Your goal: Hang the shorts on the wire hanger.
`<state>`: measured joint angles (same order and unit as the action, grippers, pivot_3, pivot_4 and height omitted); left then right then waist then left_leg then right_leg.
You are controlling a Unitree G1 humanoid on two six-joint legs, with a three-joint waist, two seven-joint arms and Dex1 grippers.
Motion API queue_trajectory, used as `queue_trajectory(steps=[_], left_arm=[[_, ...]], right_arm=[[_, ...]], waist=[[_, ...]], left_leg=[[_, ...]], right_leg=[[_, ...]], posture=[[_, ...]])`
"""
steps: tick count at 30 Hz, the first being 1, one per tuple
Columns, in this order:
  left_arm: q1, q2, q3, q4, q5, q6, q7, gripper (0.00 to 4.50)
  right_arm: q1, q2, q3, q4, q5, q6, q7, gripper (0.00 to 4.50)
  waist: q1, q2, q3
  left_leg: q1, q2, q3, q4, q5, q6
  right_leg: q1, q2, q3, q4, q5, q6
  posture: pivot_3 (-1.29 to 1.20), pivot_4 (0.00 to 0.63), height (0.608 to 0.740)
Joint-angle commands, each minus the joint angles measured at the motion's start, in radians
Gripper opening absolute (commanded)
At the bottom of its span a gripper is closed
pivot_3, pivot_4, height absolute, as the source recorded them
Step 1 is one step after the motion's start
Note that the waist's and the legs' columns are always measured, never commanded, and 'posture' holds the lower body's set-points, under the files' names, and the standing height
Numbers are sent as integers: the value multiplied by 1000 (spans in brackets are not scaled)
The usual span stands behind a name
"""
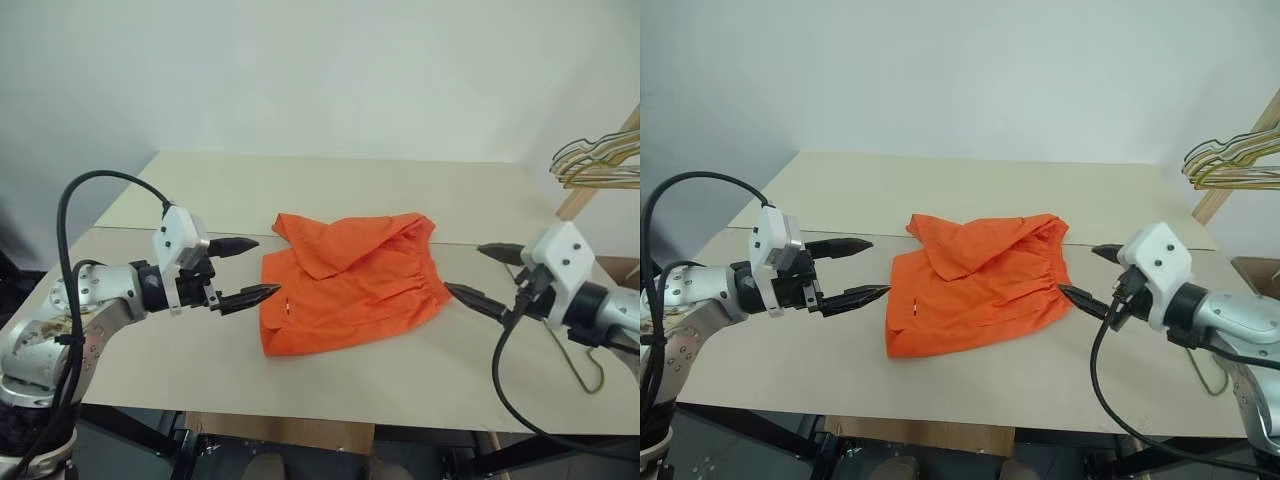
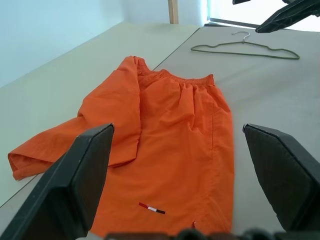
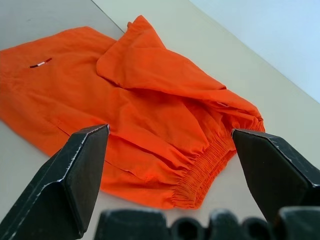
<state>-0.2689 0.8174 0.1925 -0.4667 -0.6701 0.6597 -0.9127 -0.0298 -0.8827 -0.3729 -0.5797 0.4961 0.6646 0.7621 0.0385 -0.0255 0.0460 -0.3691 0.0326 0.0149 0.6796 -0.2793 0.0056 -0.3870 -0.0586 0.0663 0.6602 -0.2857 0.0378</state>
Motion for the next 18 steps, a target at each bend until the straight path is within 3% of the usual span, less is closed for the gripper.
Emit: queue_trajectory(steps=[1,14,18], left_arm=[[-40,-11,13,-1,-15,0,28,4478],[-80,22,-53,33,29,-12,-10,4478],[-78,112,-119,37,110,-47,-89,4478]], right_arm=[[-5,-1,-47,-29,17,-13,-7,4500],[17,-3,-82,-46,23,-4,-16,4500],[10,-32,-71,-31,16,-17,8,4500]], waist=[[-1,0,0],[-2,0,0],[-5,0,0]], left_leg=[[0,0,0,0,0,0],[0,0,0,0,0,0],[0,0,0,0,0,0]], right_leg=[[0,0,0,0,0,0],[0,0,0,0,0,0],[0,0,0,0,0,0]], posture=[[90,0,740],[65,0,740],[52,0,740]])
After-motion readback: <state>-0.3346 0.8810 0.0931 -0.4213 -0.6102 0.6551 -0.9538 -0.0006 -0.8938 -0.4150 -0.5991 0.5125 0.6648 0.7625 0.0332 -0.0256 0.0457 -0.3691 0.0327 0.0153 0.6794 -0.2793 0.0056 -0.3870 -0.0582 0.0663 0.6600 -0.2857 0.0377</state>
